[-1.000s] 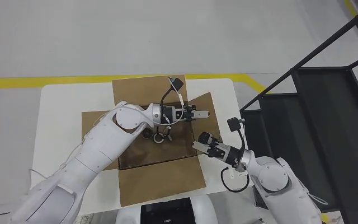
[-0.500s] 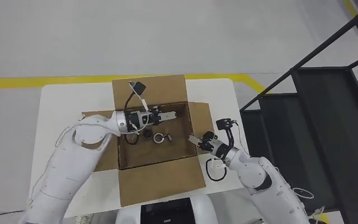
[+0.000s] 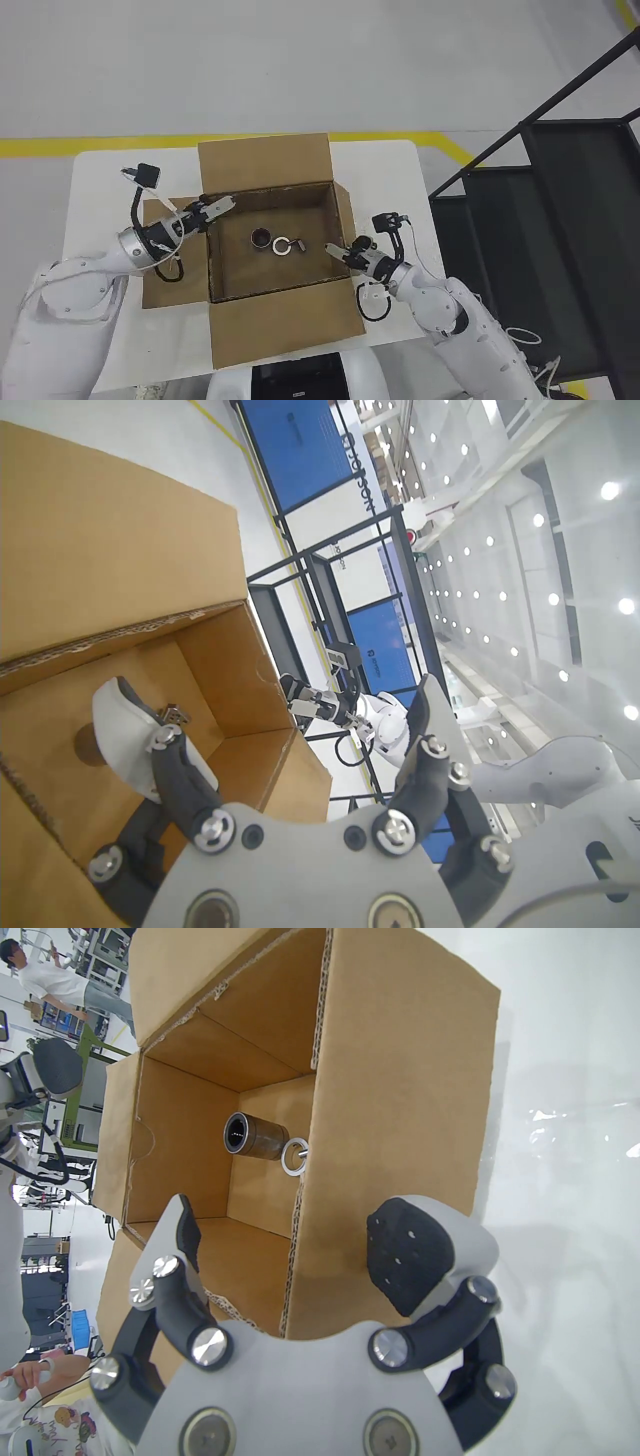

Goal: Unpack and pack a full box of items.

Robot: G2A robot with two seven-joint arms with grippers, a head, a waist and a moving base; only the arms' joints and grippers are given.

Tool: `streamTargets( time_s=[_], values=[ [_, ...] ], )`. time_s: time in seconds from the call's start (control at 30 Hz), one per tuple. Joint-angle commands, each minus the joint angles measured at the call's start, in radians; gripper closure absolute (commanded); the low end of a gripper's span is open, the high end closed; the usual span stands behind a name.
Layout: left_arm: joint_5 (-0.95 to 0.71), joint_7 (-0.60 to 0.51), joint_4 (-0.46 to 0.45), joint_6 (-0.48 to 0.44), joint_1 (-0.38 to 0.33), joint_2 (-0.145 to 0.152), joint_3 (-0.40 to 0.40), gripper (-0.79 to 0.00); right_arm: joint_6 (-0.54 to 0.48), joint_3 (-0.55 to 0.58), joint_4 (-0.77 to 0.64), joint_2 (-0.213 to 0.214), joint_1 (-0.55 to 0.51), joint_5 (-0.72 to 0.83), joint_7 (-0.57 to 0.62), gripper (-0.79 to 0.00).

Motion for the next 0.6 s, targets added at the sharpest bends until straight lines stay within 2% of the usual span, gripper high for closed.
streamTargets(
  time_s=[0.0,0.1,0.27,0.43,0.57],
  values=[
    [0.002,0.031,-0.017,0.0,0.039,0.004,-0.047,-0.785,-0.015,0.011,-0.04,0.002,-0.002,-0.02,-0.017,-0.785],
    [0.021,0.086,-0.036,0.001,0.088,0.007,-0.103,-0.785,-0.045,0.022,-0.115,0.005,-0.006,-0.053,-0.024,-0.785],
    [0.037,0.18,-0.055,0.008,0.166,0.008,-0.177,-0.785,-0.081,-0.035,-0.194,0.004,0.039,-0.104,0.06,-0.785],
    [0.072,0.272,-0.073,0.018,0.244,0.007,-0.241,-0.785,-0.081,-0.202,-0.148,-0.016,0.176,-0.211,0.155,-0.785],
    [0.073,0.277,-0.074,0.019,0.249,0.007,-0.245,-0.785,-0.037,-0.367,-0.058,-0.047,0.308,-0.358,0.193,-0.785]
  ],
)
